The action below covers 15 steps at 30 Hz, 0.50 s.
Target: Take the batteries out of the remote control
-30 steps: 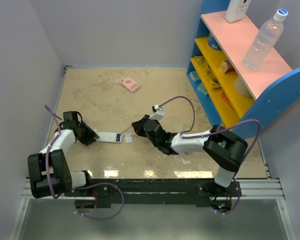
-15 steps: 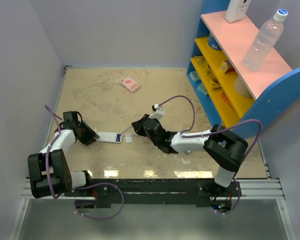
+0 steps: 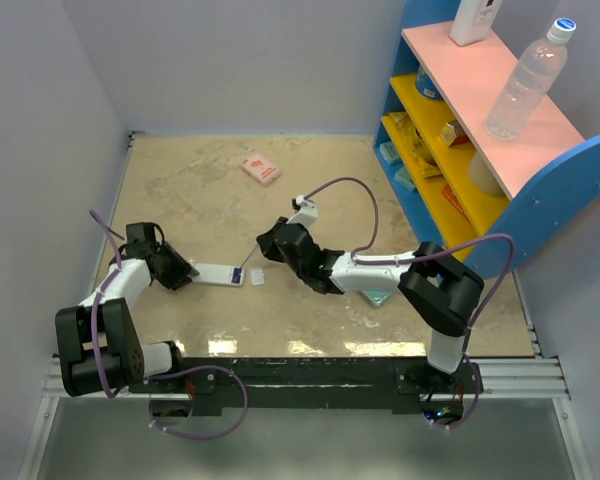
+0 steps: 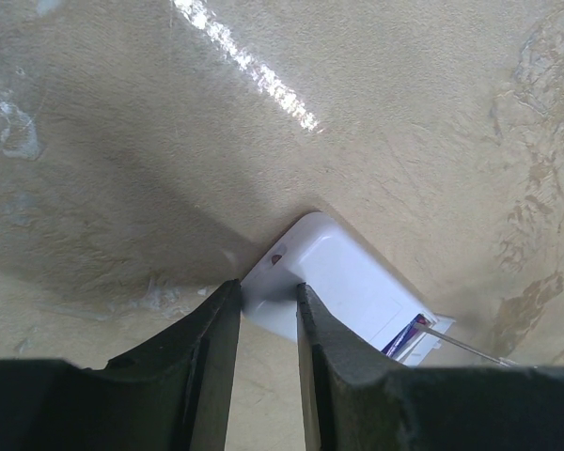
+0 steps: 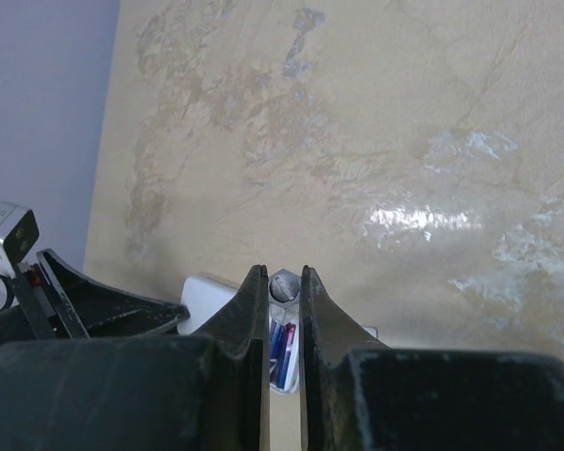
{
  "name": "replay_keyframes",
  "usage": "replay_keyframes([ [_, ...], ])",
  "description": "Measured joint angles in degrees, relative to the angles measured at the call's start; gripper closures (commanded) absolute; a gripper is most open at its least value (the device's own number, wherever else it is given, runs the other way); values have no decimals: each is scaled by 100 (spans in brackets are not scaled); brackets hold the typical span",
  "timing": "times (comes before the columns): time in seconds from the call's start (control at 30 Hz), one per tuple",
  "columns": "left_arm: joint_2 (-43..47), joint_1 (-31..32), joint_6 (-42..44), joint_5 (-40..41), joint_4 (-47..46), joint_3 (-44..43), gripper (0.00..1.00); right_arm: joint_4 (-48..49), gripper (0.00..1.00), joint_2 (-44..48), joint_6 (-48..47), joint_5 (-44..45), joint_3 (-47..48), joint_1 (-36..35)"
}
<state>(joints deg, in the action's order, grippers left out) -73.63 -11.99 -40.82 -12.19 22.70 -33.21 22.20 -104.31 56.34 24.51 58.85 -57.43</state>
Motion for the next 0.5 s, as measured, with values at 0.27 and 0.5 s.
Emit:
replay_keyframes([
  [0.27, 0, -2, 0, -2, -33, 0, 66, -804, 100, -498, -511, -55, 1073, 35],
  [0.5, 15, -2, -7, -9, -79, 26, 66, -994, 100, -599, -560, -372, 1261, 63],
])
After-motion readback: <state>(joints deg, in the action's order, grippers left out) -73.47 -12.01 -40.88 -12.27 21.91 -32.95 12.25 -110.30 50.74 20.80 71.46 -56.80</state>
